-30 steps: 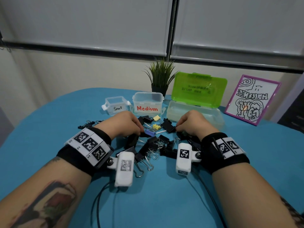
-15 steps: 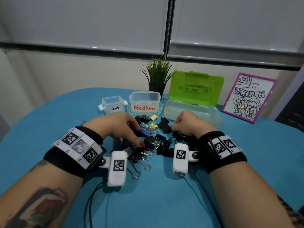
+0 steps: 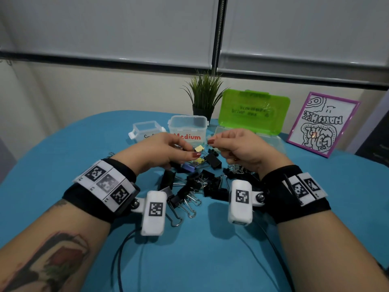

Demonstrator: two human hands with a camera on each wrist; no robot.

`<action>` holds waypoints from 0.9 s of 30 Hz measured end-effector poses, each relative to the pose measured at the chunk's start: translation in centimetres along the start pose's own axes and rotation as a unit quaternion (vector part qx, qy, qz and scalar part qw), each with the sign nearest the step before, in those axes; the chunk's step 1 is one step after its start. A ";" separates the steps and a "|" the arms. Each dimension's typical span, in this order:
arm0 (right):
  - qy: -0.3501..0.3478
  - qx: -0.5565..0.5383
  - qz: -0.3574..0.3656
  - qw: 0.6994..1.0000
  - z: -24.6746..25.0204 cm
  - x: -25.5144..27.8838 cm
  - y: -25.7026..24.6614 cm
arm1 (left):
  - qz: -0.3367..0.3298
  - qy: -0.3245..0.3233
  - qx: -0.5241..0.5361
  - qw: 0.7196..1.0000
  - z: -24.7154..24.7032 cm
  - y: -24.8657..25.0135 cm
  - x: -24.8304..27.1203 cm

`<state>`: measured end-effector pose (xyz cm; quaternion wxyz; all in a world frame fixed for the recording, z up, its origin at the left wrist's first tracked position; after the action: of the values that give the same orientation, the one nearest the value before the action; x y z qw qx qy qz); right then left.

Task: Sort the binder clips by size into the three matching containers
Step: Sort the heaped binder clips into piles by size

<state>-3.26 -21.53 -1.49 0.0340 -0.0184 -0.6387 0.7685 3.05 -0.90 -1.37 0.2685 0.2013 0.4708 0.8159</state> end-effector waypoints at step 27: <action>0.210 0.256 -0.020 0.943 4.4 3.8 -3.5 | 0.043 -0.048 0.183 0.981 -3.3 0.1 -0.3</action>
<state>-7.31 -24.93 2.82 0.1866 -0.1573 -0.3988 0.8840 1.37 -3.27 -2.88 0.2138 0.3061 0.5896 0.7163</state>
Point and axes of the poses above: each hand's wrist, its own x-axis away from the middle knuckle, its own z-axis out of the back of the hand, y = z × x, the point moved 2 cm from there along -x, towards the middle knuckle, and after that the axes turned 2 degrees about -y, right-handed, at the moved point
